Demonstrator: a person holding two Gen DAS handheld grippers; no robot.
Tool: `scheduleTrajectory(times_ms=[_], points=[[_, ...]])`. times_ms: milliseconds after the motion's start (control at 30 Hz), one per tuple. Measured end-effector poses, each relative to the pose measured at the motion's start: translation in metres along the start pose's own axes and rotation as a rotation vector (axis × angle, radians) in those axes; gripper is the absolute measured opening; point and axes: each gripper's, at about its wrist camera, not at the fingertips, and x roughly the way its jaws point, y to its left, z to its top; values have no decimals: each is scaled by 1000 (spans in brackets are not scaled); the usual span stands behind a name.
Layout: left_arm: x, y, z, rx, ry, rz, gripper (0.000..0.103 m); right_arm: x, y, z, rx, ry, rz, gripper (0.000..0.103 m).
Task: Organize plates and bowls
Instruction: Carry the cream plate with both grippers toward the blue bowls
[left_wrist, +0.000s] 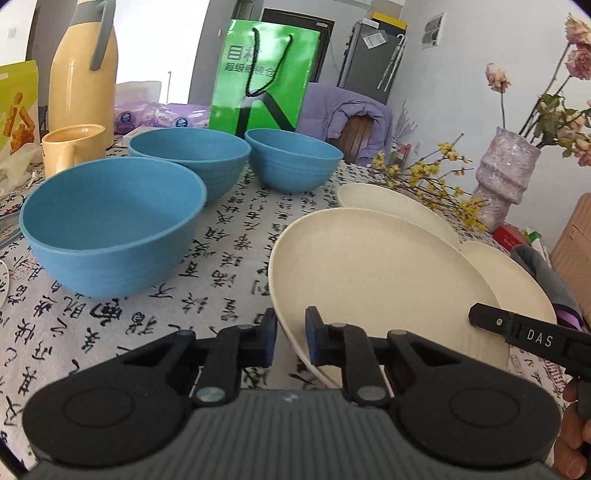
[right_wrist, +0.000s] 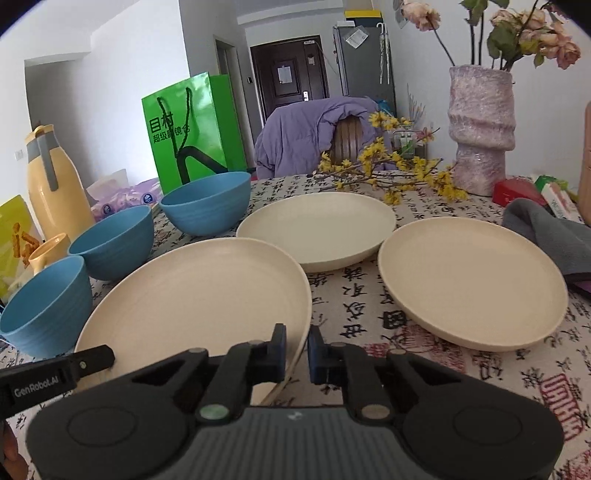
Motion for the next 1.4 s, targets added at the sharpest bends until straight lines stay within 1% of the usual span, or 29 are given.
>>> scheduleTrajectory(times_ms=[100,333,467,667,833,1033,1400], points=[[-14,-19,-10,17,6,-39,16,-26,-18,-8,20,-14,-28,11],[-52,-45,-40,41,15,-84,17,-80,-46,-33,47,-26,-67,11],[-78,-51,-57,57,16,-90,17,-112,-51,-50,46,-41,-75,11],[-110,-46,-82,80,6,-84,17,-147,-41,-80,11,-47,-92,12],[-123,-36,-93,82,12,-82,17,-160,-34,-96,27,-41,-86,12],[-134,-24,-96,83,3,-74,17,-169,-18,-105,22,-50,-84,12],[-142,18,-94,65,1,-47,17,-164,23,-111,-9,-36,-69,12]])
